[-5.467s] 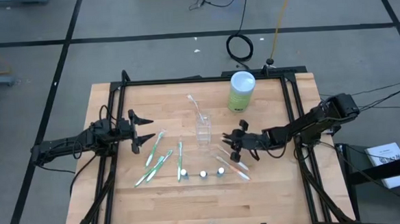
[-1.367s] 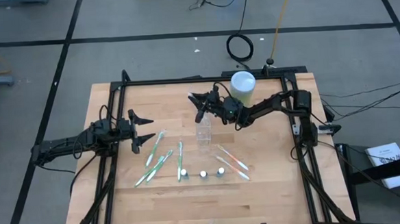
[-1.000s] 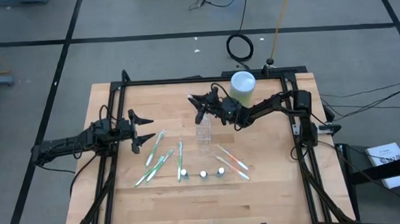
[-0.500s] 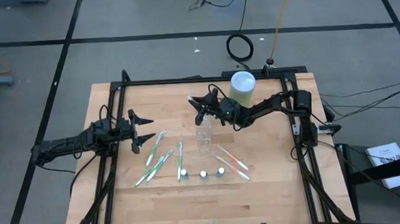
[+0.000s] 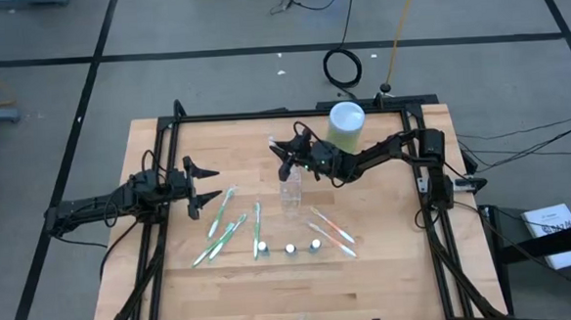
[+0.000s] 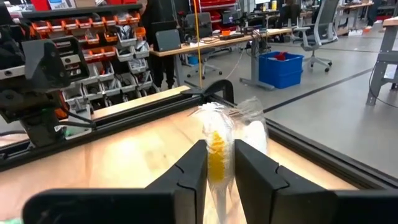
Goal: Pick & Place toothbrushing station
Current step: Put the orange toothbrush with the other orange toothbrush in the transparent organizer
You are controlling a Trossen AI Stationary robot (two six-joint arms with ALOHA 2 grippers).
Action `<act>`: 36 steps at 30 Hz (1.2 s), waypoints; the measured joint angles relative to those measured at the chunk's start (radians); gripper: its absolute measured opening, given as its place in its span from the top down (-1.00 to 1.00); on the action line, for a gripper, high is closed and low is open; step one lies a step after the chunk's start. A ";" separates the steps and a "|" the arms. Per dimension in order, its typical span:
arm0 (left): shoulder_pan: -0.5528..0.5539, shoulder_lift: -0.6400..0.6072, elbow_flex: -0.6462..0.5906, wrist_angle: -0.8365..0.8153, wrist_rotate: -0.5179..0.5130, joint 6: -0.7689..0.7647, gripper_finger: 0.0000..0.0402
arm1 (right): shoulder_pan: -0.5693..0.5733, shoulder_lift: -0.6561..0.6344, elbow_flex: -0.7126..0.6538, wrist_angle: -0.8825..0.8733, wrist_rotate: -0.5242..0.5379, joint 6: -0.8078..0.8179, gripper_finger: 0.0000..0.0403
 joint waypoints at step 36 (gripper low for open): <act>0.000 0.000 0.000 0.000 0.000 0.000 -0.42 | 0.026 0.000 0.000 0.024 -0.017 -0.079 0.15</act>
